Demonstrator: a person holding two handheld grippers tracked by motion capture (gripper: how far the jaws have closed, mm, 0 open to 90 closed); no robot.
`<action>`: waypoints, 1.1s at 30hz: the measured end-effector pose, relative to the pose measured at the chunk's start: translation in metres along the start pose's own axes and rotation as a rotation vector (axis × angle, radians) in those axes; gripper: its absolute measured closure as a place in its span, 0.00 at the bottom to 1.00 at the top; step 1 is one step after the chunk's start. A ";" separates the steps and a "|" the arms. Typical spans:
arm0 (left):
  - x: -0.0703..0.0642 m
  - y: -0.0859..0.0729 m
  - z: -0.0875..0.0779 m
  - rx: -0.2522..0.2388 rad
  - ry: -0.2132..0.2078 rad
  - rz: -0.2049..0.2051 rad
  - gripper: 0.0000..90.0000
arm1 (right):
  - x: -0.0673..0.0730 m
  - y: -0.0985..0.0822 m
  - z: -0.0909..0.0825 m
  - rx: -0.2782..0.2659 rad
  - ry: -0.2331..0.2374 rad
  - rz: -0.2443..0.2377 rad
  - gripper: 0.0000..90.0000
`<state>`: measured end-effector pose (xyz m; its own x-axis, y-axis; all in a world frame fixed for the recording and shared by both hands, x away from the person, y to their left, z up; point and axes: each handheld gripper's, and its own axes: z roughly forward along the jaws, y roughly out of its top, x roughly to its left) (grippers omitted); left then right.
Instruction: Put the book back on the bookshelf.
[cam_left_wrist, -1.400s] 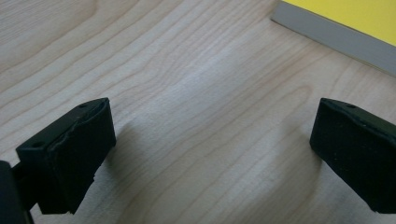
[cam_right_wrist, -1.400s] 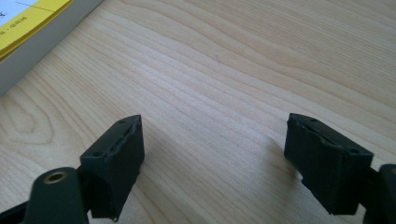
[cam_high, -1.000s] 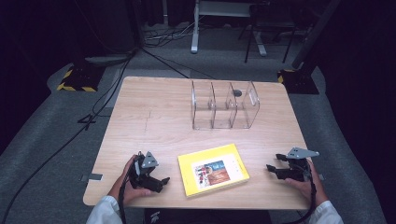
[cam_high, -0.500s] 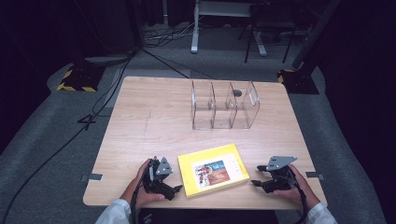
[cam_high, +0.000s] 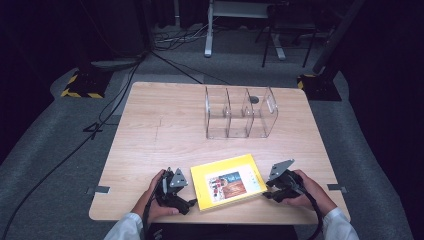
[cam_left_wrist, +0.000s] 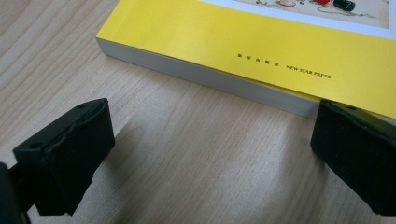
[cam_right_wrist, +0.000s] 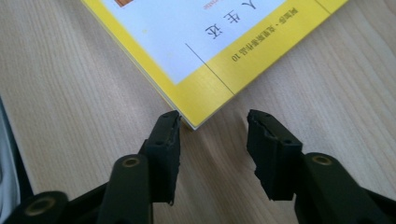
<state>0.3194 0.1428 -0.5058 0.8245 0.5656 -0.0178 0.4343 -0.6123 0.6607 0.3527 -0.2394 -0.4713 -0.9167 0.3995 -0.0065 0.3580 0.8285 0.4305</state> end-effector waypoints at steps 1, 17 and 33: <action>-0.001 0.000 0.001 -0.003 0.000 -0.004 0.00 | 0.000 0.001 0.000 0.002 0.005 -0.006 0.64; -0.007 0.006 0.005 0.001 -0.005 0.007 0.00 | 0.000 -0.003 -0.001 -0.023 -0.024 0.048 0.72; -0.017 0.012 0.010 0.001 -0.022 0.030 0.01 | -0.007 -0.017 -0.004 -0.212 -0.095 0.152 0.68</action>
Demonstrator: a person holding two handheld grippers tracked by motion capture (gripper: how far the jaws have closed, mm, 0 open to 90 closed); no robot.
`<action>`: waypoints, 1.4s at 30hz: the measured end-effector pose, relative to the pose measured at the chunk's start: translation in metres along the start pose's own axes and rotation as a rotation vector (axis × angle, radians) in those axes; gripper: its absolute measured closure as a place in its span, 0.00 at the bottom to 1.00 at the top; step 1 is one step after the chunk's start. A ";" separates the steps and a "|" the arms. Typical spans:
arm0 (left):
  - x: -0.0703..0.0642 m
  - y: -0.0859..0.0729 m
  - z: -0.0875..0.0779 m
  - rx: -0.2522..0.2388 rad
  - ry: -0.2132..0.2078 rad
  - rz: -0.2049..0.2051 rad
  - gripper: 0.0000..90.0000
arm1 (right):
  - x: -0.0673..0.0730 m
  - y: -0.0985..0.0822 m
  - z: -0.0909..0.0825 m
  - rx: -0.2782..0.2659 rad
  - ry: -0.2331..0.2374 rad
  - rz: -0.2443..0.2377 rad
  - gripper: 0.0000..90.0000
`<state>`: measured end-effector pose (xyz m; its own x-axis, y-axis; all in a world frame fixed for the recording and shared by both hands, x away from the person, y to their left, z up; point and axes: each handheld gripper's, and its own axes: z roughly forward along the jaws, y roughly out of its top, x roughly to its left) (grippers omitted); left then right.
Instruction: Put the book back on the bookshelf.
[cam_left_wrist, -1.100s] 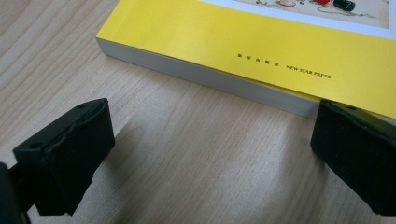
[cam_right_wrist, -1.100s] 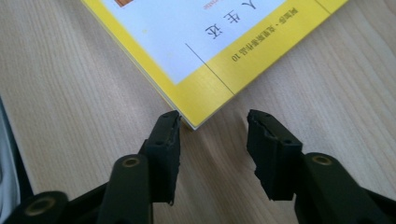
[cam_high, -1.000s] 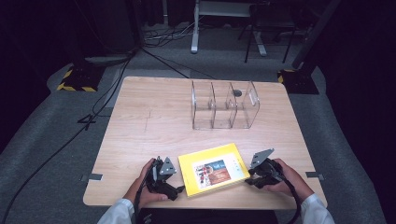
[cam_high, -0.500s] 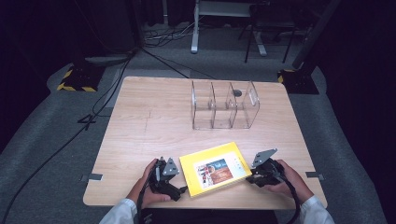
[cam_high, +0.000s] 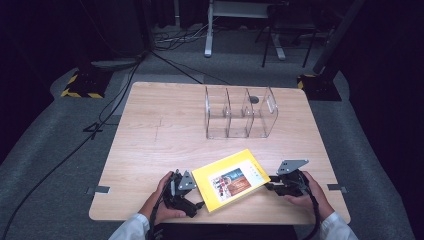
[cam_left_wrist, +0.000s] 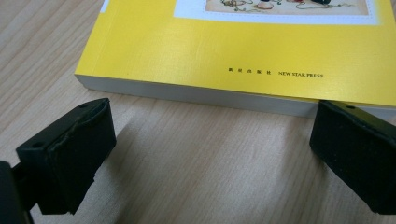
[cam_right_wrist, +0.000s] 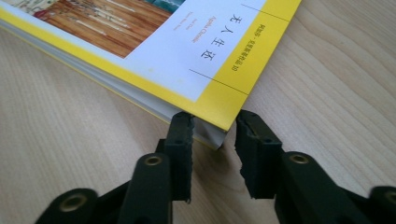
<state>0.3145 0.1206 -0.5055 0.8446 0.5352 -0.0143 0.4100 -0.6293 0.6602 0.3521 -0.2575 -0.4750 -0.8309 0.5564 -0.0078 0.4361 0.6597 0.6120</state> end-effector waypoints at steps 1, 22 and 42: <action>0.000 0.000 0.000 0.000 0.000 0.001 0.01 | 0.000 0.000 0.001 -0.006 0.004 0.016 0.65; -0.014 0.002 -0.011 -0.025 -0.039 0.013 0.27 | 0.008 0.004 0.004 -0.168 -0.087 0.045 0.29; -0.073 0.066 -0.002 -0.080 0.022 0.107 0.19 | 0.009 0.018 -0.001 -0.249 -0.124 0.075 0.26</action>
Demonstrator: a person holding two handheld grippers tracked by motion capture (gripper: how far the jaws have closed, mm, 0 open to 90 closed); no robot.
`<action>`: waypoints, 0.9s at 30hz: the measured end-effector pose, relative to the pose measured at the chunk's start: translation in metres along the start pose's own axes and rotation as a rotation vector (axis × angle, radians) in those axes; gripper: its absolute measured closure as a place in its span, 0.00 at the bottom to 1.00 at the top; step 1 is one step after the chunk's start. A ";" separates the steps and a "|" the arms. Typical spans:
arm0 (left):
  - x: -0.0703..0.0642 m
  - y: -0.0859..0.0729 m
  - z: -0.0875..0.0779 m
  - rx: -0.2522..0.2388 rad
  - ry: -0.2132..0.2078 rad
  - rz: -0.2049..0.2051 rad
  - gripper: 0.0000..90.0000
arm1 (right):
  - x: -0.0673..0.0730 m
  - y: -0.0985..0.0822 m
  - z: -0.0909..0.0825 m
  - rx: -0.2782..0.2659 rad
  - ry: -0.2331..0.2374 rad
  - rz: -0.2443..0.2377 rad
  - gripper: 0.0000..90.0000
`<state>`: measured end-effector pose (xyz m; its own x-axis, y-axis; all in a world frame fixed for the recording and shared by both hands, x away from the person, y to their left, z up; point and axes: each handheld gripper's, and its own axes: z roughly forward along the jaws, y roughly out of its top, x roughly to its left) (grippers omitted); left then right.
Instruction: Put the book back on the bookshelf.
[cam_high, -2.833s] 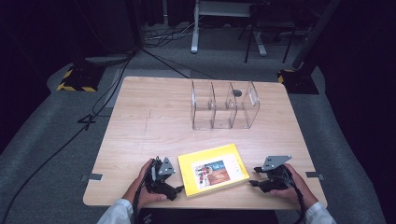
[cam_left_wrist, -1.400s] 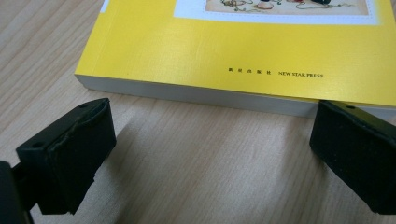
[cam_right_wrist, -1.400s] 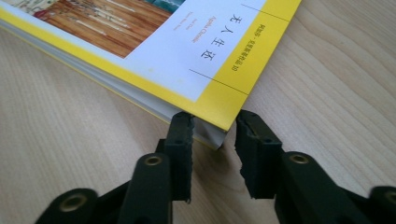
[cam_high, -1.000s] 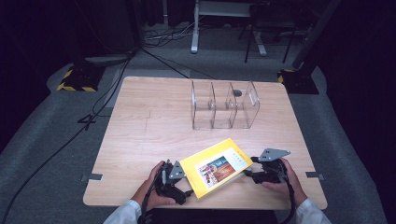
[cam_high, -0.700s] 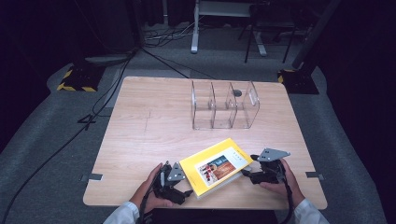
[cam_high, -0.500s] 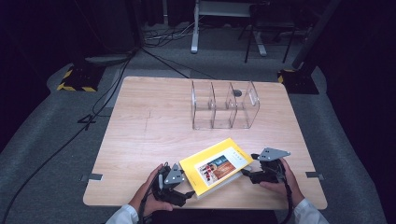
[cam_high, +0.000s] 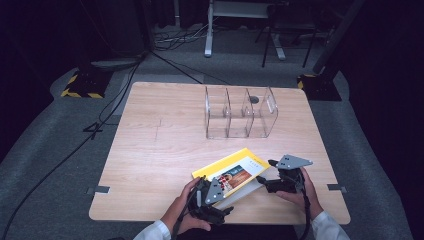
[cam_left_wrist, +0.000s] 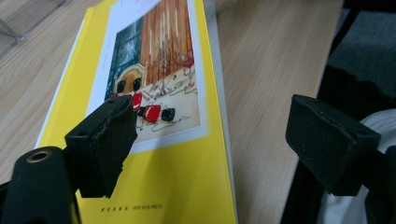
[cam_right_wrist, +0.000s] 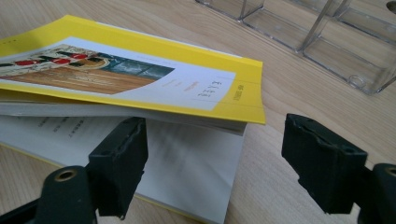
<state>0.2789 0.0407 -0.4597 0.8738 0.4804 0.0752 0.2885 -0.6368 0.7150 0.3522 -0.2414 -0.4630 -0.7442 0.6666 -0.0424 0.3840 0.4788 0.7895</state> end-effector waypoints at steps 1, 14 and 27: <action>-0.001 0.000 0.003 0.018 0.018 0.001 0.20 | 0.000 0.001 0.000 -0.006 -0.003 -0.001 0.26; 0.005 -0.006 0.009 0.001 0.055 0.044 0.60 | 0.001 0.006 0.000 -0.026 -0.006 -0.002 0.26; -0.002 0.007 0.019 0.027 0.105 0.010 0.25 | 0.004 0.015 0.002 -0.057 -0.027 0.015 0.26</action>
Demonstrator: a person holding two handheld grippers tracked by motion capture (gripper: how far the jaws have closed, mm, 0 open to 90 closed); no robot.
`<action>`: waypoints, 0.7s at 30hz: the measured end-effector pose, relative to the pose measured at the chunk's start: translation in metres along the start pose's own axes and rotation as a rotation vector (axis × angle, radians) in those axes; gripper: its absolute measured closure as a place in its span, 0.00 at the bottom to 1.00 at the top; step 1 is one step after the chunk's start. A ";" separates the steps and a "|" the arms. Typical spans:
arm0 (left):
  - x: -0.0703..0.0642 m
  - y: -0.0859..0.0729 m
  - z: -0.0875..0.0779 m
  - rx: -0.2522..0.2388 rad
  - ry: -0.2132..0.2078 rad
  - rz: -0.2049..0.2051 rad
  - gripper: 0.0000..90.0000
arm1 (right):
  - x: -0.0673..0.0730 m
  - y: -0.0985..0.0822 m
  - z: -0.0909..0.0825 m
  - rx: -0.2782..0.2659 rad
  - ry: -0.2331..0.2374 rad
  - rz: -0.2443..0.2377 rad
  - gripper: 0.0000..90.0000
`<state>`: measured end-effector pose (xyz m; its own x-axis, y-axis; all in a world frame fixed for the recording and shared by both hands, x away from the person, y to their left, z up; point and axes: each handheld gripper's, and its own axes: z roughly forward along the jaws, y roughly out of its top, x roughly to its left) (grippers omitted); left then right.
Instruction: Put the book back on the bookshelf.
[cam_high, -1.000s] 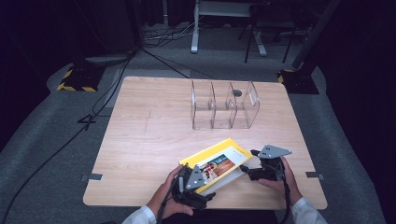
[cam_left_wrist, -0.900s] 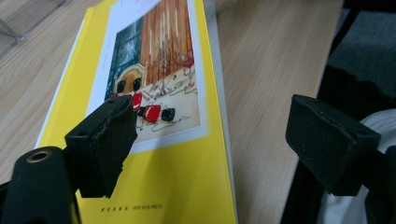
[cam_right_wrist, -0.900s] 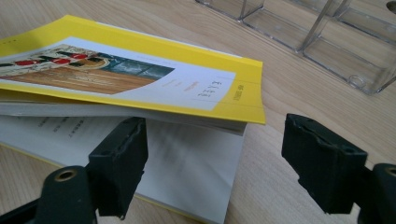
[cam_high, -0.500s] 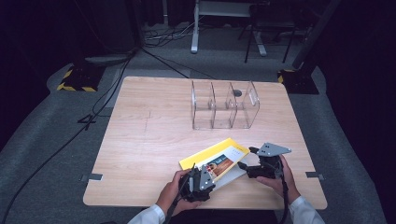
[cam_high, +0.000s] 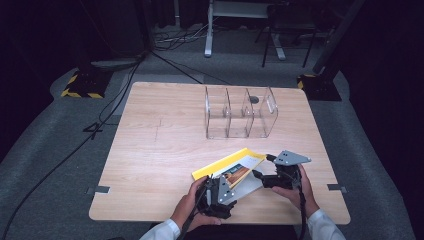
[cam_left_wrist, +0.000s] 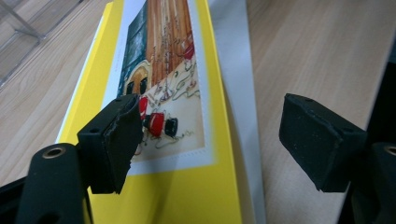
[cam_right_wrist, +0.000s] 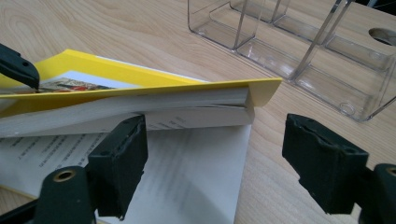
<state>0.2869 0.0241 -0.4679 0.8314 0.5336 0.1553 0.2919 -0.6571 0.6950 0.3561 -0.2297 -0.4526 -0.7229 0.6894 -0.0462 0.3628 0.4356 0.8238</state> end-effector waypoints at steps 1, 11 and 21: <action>0.001 0.000 0.002 0.007 0.012 -0.004 0.25 | 0.001 0.001 0.000 -0.003 0.005 0.004 0.26; 0.011 -0.002 -0.002 -0.032 0.052 0.005 0.62 | -0.001 0.005 0.003 -0.009 0.012 -0.001 0.25; 0.024 -0.007 -0.017 -0.033 -0.003 0.086 0.86 | -0.009 -0.007 -0.004 -0.003 0.064 -0.042 0.24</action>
<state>0.2968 0.0504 -0.4573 0.8539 0.4745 0.2137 0.2036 -0.6825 0.7019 0.3577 -0.2416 -0.4553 -0.7734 0.6324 -0.0450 0.3297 0.4618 0.8234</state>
